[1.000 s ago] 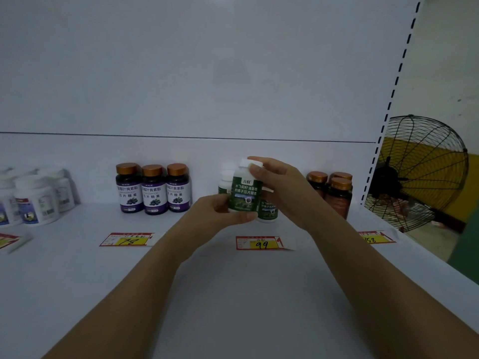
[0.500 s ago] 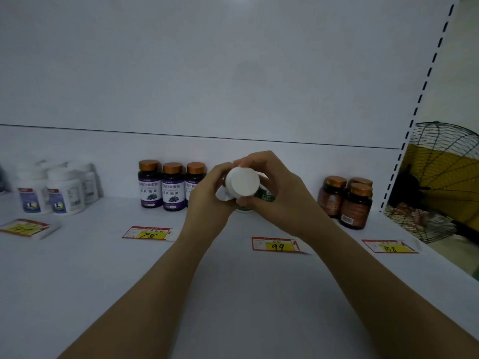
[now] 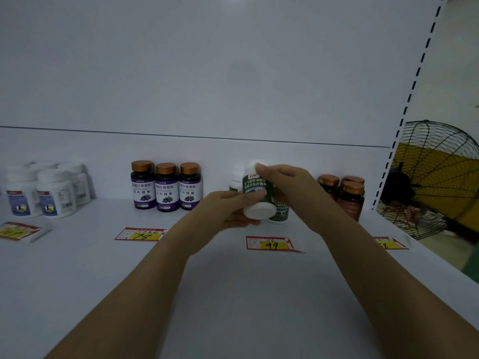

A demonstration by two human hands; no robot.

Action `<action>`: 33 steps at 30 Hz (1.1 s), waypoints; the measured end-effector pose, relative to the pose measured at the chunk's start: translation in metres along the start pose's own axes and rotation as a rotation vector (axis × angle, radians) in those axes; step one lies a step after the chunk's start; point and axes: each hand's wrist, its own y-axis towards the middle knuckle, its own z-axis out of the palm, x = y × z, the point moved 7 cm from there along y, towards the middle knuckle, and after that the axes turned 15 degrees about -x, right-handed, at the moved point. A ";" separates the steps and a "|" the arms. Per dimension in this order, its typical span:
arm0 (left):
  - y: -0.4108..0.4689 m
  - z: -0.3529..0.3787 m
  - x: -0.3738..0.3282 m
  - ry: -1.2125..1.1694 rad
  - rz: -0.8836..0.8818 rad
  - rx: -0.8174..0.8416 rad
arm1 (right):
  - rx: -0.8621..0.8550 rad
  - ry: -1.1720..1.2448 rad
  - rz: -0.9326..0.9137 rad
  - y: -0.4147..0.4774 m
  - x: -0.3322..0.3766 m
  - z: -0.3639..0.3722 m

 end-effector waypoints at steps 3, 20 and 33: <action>-0.002 0.001 0.011 0.026 -0.136 0.020 | 0.026 -0.019 0.208 0.000 -0.020 0.003; -0.001 -0.001 0.012 0.076 -0.136 -0.001 | 0.095 0.003 0.250 -0.004 -0.016 0.003; 0.002 -0.002 0.011 0.709 0.258 -0.163 | -0.280 -0.395 -0.296 0.021 0.071 -0.062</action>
